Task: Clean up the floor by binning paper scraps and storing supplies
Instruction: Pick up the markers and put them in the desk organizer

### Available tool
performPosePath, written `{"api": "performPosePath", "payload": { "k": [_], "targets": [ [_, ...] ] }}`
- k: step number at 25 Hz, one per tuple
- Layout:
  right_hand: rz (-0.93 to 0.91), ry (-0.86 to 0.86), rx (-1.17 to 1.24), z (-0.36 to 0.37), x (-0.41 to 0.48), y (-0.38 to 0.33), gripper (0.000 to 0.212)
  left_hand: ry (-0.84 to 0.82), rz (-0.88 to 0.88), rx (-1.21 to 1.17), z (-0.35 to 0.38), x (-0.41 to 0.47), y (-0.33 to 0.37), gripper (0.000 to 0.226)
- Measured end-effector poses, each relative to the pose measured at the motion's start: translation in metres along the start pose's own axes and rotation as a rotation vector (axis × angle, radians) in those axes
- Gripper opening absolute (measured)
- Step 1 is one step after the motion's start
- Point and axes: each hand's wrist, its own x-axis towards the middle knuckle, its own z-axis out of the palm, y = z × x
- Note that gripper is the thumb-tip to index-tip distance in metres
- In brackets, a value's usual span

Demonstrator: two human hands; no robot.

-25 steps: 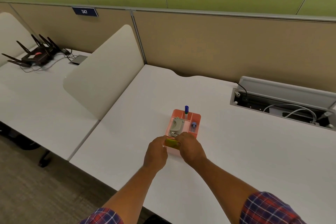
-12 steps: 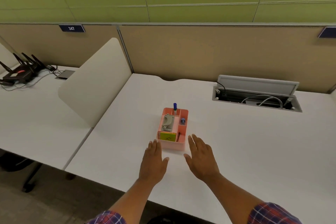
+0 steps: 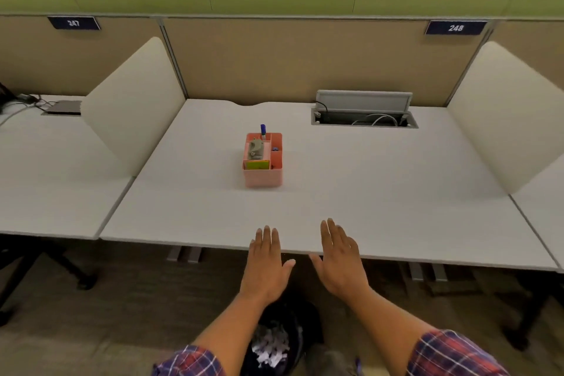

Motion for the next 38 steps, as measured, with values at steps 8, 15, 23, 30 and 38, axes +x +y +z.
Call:
{"api": "performPosePath", "payload": {
  "k": [8, 15, 23, 30, 38],
  "targets": [
    [0.224, -0.06, 0.018, 0.047, -0.164, 0.073, 0.08, -0.098, 0.057, -0.029, 0.085, -0.099, 0.028, 0.086],
    [0.475, -0.097, 0.027, 0.103, -0.285, 0.187, 0.077, -0.263, 0.063, -0.057, 0.181, -0.136, 0.059, 0.084],
    [0.681, -0.164, 0.28, 0.283, -0.334, 0.301, 0.057, -0.318, -0.085, -0.166, 0.398, -0.141, 0.099, 0.075],
    [0.694, -0.261, 0.349, 0.495, -0.328, 0.382, 0.059, -0.442, -0.117, -0.181, 0.621, -0.115, 0.102, 0.065],
    [0.761, -0.289, 0.404, 0.646, -0.264, 0.44, 0.048, -0.382, -0.297, -0.271, 0.782, -0.003, 0.104, 0.038]
  ]
}}
